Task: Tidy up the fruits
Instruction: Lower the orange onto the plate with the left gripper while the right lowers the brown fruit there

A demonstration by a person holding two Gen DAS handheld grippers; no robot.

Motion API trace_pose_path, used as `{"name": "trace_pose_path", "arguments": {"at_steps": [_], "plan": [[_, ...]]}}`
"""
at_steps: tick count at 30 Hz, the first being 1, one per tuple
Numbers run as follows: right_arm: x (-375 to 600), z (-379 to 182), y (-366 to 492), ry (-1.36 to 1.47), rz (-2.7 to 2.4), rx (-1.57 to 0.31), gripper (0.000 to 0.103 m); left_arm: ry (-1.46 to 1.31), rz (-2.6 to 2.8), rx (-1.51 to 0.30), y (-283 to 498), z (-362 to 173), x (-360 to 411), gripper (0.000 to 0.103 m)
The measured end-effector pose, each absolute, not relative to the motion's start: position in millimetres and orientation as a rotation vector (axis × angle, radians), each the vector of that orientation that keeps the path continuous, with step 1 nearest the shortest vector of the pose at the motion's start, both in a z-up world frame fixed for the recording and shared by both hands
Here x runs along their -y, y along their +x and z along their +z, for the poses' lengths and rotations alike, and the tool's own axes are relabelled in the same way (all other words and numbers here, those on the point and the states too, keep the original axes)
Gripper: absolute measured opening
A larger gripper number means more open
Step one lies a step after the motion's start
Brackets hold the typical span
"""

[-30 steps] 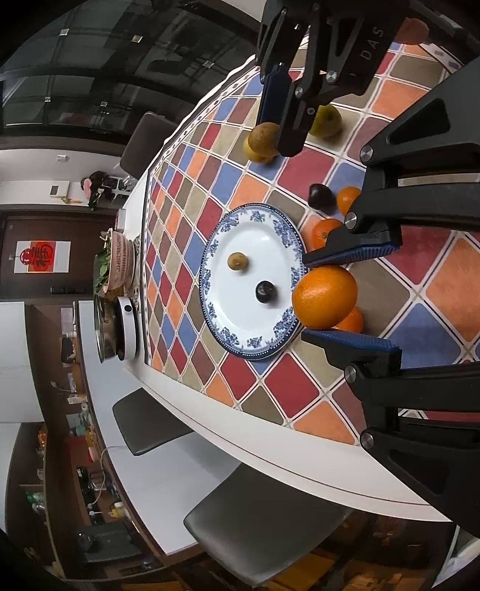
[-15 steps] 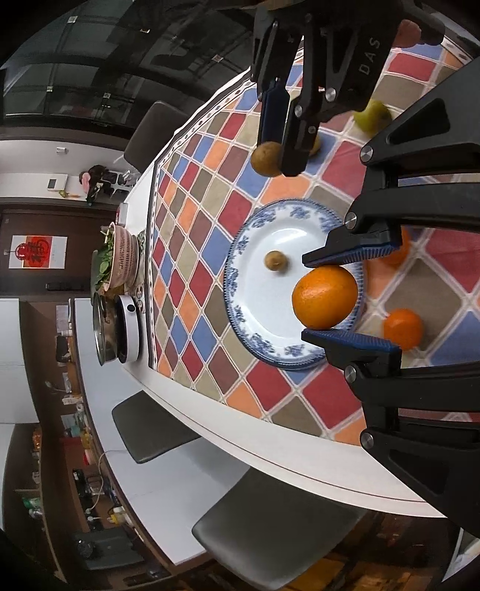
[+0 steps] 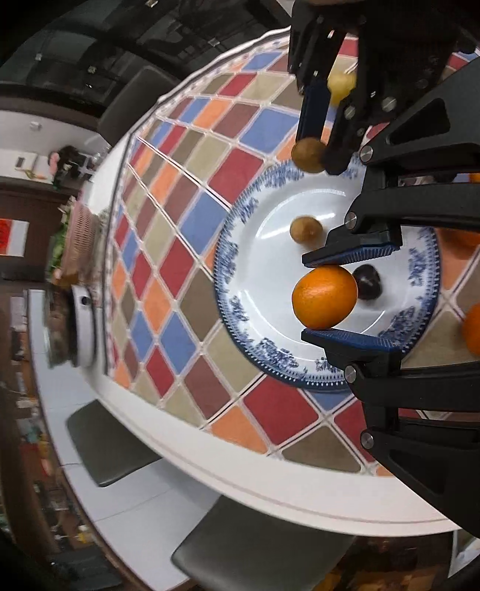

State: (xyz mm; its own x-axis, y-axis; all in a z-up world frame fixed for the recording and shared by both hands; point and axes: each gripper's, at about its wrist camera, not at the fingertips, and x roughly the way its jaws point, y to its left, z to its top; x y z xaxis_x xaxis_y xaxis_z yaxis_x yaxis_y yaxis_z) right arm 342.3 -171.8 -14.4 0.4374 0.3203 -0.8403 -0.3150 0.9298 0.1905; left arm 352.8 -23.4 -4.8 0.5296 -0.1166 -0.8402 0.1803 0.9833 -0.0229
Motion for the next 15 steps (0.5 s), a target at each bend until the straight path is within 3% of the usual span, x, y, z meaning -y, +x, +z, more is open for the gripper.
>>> {"name": "trace_pose_path", "arguments": {"at_steps": [11,15], "plan": [[169.8,-37.4,359.4,0.001,0.386,-1.098,0.031,0.073,-0.178,-1.072,373.2,-31.7,28.0,0.034],[171.0,-33.4,357.5,0.006,0.389,-1.088,0.032,0.07,-0.179,-1.05,367.5,-25.0,27.8,0.047]]}}
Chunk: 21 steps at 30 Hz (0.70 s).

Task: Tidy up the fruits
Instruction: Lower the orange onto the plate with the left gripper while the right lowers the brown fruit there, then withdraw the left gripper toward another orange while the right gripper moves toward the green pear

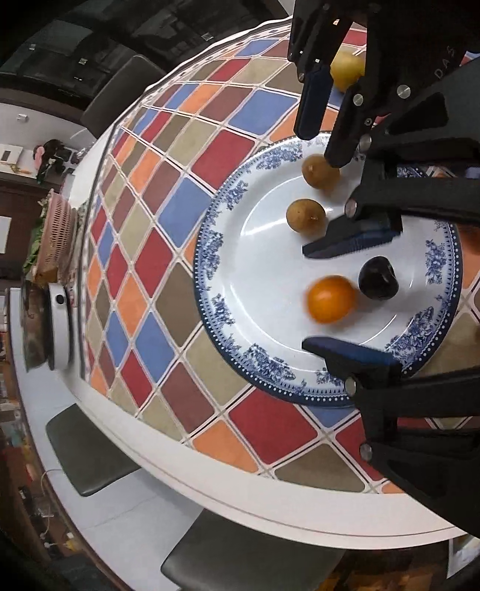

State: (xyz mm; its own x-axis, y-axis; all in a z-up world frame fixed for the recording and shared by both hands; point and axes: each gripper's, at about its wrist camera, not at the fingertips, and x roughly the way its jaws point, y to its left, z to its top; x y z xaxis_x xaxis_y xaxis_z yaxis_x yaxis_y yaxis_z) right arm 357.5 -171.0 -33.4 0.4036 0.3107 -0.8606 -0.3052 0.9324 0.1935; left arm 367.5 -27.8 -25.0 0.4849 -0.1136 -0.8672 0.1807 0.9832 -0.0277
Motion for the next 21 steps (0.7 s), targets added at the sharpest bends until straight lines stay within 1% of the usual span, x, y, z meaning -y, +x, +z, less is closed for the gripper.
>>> {"name": "trace_pose_path", "arguments": {"at_steps": [1,2,11,15,17,18,19,21], "plan": [[171.9,-31.5,356.4,0.009,0.389,-1.082,0.037,0.069,-0.179,-1.04,364.9,-22.0,27.2,0.047],[172.3,-30.0,355.0,0.011,0.388,-1.077,0.039,0.073,-0.167,-1.037,362.0,-18.8,26.4,0.047],[186.5,2.2,323.8,-0.008,0.34,-0.969,0.04,0.126,-0.154,-0.942,313.5,22.0,29.5,0.048],[191.8,21.0,302.5,-0.02,0.32,-0.903,0.04,0.109,-0.146,-0.892,289.6,41.7,29.4,0.051],[194.1,27.7,293.9,-0.025,0.317,-0.882,0.045,0.106,-0.14,-0.867,278.0,49.6,29.5,0.054],[195.3,31.5,287.8,-0.026,0.315,-0.866,0.049,0.107,-0.14,-0.854,270.9,53.4,30.0,0.058],[196.8,35.3,280.7,-0.027,0.312,-0.849,0.051,0.11,-0.14,-0.836,262.9,57.5,30.6,0.06],[198.4,39.8,270.2,-0.036,0.308,-0.828,0.051,0.11,-0.148,-0.808,251.2,63.0,32.4,0.061]]}}
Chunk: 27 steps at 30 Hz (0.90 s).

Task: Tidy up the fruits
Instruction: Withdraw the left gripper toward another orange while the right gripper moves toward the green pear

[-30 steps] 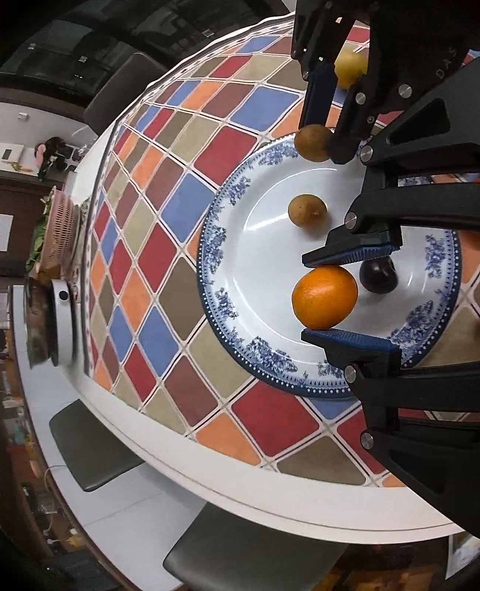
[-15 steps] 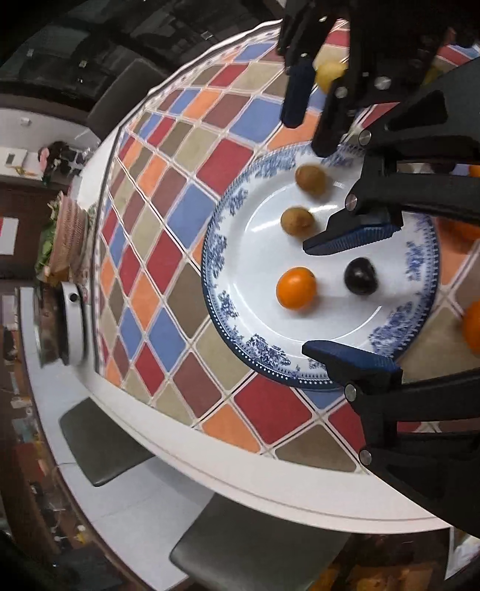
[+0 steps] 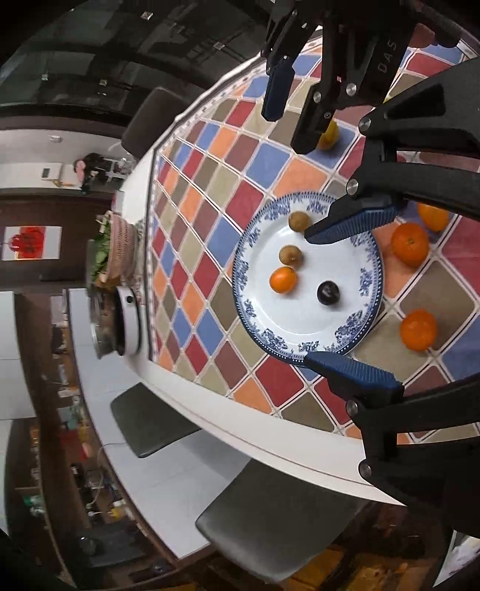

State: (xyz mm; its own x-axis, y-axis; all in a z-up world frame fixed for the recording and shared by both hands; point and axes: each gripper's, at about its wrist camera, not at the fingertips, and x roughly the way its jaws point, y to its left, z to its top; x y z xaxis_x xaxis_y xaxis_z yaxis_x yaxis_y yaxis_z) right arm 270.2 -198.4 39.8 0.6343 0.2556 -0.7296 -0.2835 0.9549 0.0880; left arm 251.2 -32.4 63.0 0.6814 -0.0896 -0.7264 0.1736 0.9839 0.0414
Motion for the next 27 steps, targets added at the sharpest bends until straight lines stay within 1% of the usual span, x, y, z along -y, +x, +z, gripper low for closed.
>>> {"name": "trace_pose_path", "arguments": {"at_steps": [3,4,7,11,13,15,18,27], "plan": [[200.6,43.6,251.7,-0.049,0.304,-0.798,0.053,0.099,-0.158,-0.768,230.6,70.0,33.3,0.065],[201.6,44.2,245.5,-0.052,0.3,-0.794,0.058,0.098,-0.155,-0.752,222.7,72.0,34.2,0.067],[205.3,45.7,227.3,-0.052,0.287,-0.758,0.063,0.107,-0.159,-0.721,206.1,73.5,38.2,0.069],[214.0,43.0,203.1,-0.048,0.25,-0.724,0.065,0.111,-0.172,-0.706,182.7,69.1,42.7,0.069],[220.8,40.5,191.6,-0.036,0.227,-0.712,0.07,0.116,-0.175,-0.701,173.2,66.4,45.6,0.069],[225.6,37.6,182.1,-0.031,0.205,-0.704,0.07,0.123,-0.184,-0.697,162.6,63.0,48.8,0.069],[231.8,31.0,170.0,-0.024,0.185,-0.709,0.07,0.122,-0.197,-0.703,152.9,57.6,51.7,0.073],[239.1,5.2,149.7,-0.01,0.16,-0.767,0.07,0.094,-0.229,-0.798,144.6,22.5,54.6,0.073]]}}
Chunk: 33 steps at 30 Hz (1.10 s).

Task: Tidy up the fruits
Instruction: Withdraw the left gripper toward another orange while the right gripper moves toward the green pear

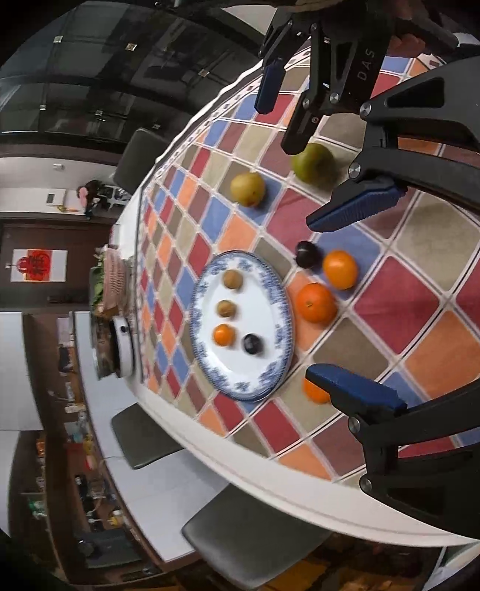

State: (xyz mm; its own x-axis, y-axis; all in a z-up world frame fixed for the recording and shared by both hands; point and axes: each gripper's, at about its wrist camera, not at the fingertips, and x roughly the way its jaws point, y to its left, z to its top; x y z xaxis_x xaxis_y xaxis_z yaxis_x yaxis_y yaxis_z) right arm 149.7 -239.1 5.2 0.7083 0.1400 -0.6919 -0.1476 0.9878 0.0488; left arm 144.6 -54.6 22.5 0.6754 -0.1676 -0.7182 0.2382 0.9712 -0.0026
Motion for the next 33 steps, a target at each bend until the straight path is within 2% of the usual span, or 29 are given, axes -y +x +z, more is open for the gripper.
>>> {"name": "trace_pose_path", "arguments": {"at_steps": [26,33], "plan": [[244.8,-55.5,151.1,-0.041,0.133,-0.927,0.07,0.119,-0.319,-0.926,163.8,-52.2,72.5,0.072],[244.5,-60.0,157.5,-0.031,0.146,-0.932,0.07,0.116,-0.314,-0.952,175.3,-57.9,77.5,0.067]]}}
